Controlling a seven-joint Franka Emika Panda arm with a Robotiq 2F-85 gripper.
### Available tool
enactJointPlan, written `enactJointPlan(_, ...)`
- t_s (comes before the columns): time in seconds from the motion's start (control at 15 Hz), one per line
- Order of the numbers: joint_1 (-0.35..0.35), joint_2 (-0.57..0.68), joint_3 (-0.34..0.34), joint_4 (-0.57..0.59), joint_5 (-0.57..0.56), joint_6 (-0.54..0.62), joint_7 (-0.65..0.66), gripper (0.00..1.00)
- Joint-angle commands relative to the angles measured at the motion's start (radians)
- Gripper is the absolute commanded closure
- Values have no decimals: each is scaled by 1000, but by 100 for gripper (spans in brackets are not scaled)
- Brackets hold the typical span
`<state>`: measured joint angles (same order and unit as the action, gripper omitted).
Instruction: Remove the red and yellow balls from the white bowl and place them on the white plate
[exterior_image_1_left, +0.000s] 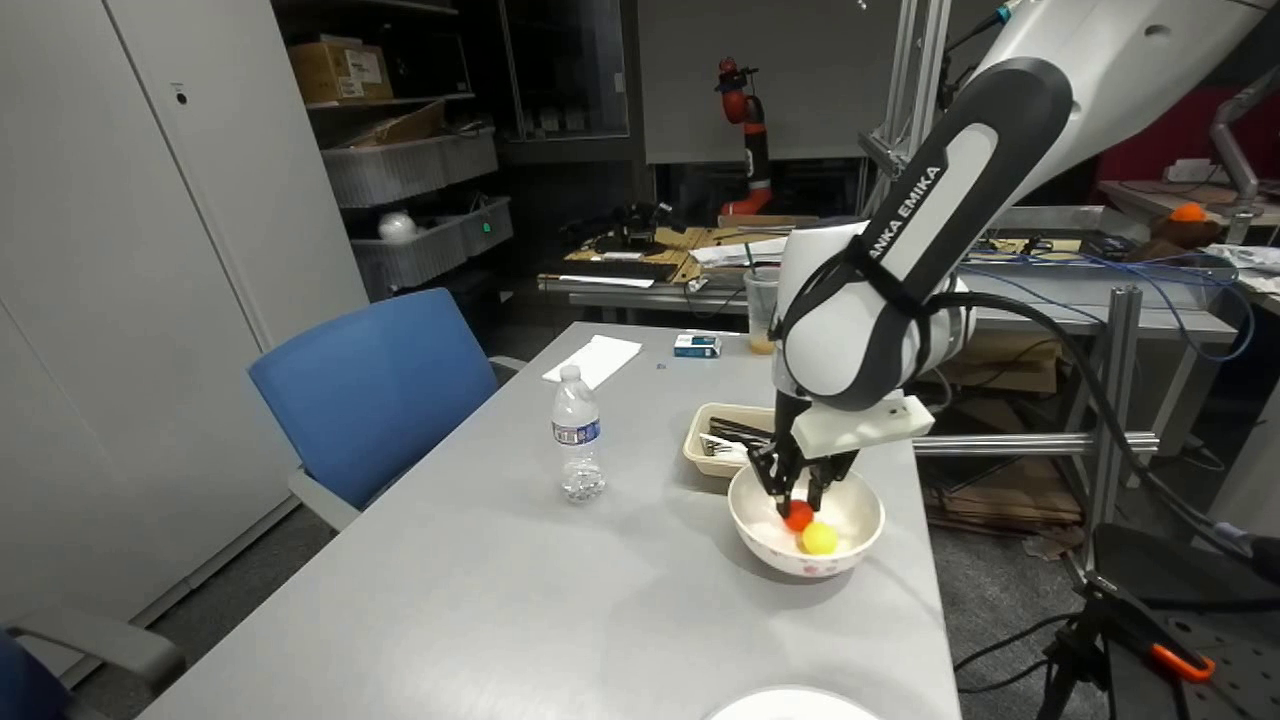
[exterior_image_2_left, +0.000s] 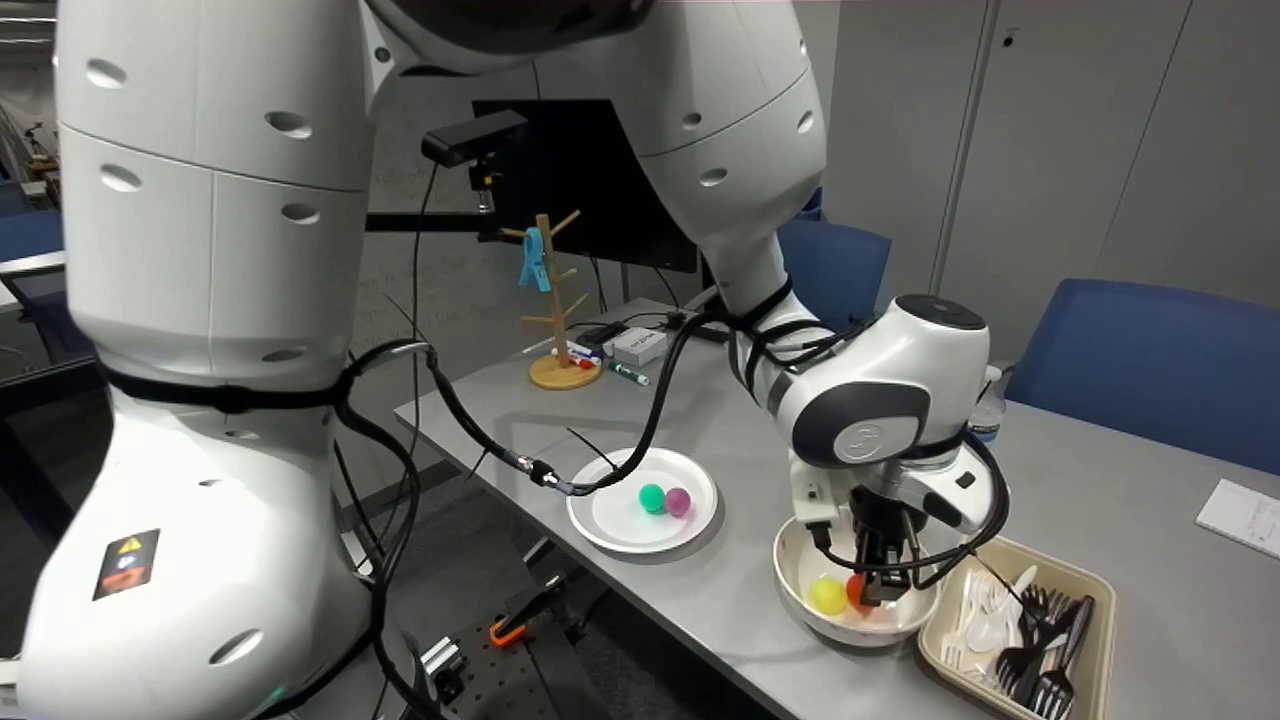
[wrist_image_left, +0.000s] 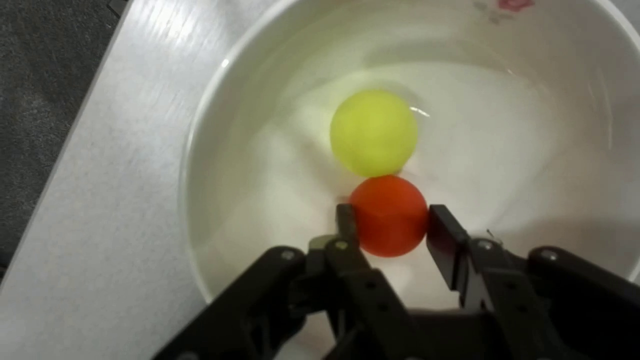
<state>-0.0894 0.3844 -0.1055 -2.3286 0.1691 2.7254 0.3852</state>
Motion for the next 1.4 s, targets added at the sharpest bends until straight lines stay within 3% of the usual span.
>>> enactJointPlan(0.0,31,-106,-33,-48,-29,-52,-9,85)
enactJointPlan(0.6,53,-345,17,-143,-63,-149,-29,85)
enactJointPlan(1.33,107,-400,132,-187,131,-236,-240,85)
